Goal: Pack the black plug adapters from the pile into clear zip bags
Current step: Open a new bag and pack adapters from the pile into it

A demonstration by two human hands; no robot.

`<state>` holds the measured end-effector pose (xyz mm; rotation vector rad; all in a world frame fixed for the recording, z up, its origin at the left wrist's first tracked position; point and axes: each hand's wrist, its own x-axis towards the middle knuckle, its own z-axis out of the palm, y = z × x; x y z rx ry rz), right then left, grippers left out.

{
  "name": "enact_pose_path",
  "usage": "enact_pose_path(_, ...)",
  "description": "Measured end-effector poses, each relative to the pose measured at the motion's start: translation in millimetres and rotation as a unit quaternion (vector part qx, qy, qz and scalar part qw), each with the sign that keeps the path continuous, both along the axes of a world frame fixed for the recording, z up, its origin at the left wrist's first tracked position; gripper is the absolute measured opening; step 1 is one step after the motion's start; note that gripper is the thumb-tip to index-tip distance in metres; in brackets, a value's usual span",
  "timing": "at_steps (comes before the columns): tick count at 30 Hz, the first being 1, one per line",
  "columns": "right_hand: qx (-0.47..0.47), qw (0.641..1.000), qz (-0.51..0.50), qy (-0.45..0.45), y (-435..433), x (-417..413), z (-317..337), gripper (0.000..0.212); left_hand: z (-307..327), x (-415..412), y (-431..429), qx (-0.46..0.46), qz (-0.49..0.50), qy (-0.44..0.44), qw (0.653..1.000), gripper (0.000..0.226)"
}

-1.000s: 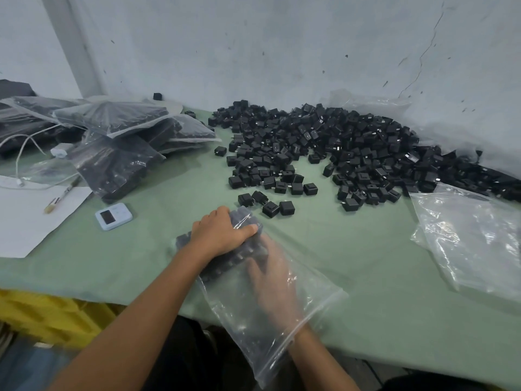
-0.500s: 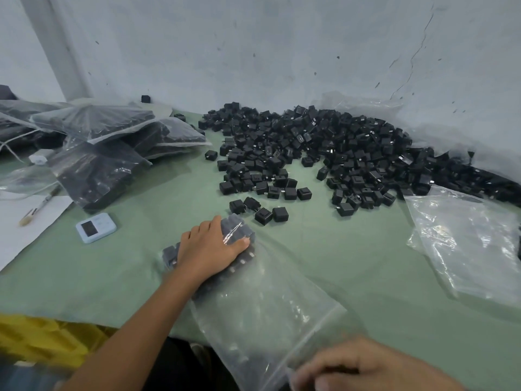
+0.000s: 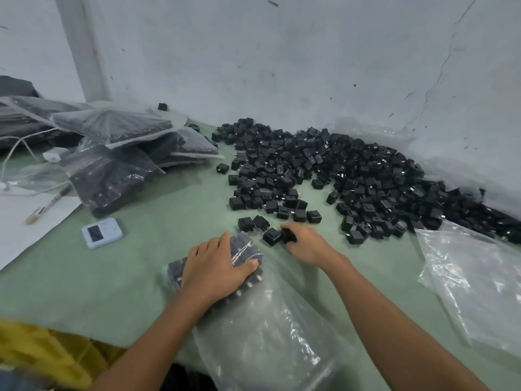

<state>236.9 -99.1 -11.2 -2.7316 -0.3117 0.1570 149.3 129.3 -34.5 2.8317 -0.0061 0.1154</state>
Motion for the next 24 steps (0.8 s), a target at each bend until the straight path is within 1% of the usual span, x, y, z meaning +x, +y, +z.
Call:
enact_pose_path(3, 0.048, 0.998, -0.048, -0.007, -4, 1, -3, 0.035, -1, 1, 0, -0.001, -0.003, -0.007, 1.0, 0.094)
enact_pose_path(4, 0.082, 0.994, -0.069, 0.004, -6, -3, -1, 0.03, -1, 1, 0, 0.0, -0.003, -0.005, 1.0, 0.094)
enact_pose_path(5, 0.147, 0.984, -0.099, 0.024, -9, -10, 2, 0.021, -1, 1, 0, 0.0, -0.002, -0.002, 1.0, 0.094)
enact_pose_path(6, 0.236, 0.962, -0.13, 0.051, -11, -20, 6, 0.015, -1, 1, 0, -0.001, 0.0, -0.001, 1.0, 0.095)
enact_pose_path(8, 0.409, 0.894, -0.166, 0.084, -21, -50, 21, 0.013, 1, 2, 0, -0.001, 0.001, 0.0, 1.0, 0.098)
enact_pose_path(9, 0.464, 0.865, -0.171, 0.084, -28, -71, 30, 0.013, 2, 2, -1, -0.001, 0.001, 0.001, 1.0, 0.1)
enact_pose_path(13, 0.599, 0.778, -0.164, 0.094, -61, -181, 51, 0.019, 4, 1, -1, -0.003, 0.004, 0.015, 1.0, 0.105)
enact_pose_path(15, 0.635, 0.736, -0.2, 0.123, -70, -236, 48, 0.03, 5, 1, -1, -0.001, 0.006, 0.02, 1.0, 0.107)
enact_pose_path(16, 0.634, 0.725, -0.222, 0.151, -72, -260, 42, 0.033, 5, 1, -1, -0.002, 0.007, 0.021, 1.0, 0.107)
enact_pose_path(17, 0.627, 0.721, -0.238, 0.176, -73, -281, 34, 0.033, 6, 1, -1, -0.004, 0.007, 0.02, 1.0, 0.106)
enact_pose_path(18, 0.609, 0.726, -0.257, 0.189, -71, -299, 26, 0.035, 6, 0, -1, -0.006, 0.006, 0.018, 1.0, 0.105)
enact_pose_path(20, 0.565, 0.759, -0.256, 0.196, -62, -323, 15, 0.039, 6, 0, 0, -0.006, 0.002, 0.015, 1.0, 0.102)
enact_pose_path(21, 0.559, 0.769, -0.241, 0.195, -54, -328, 12, 0.037, 6, 0, 0, -0.005, 0.001, 0.014, 1.0, 0.1)
enact_pose_path(24, 0.589, 0.752, -0.224, 0.194, -22, -316, 6, 0.025, 5, 2, 0, -0.002, 0.0, 0.019, 1.0, 0.096)
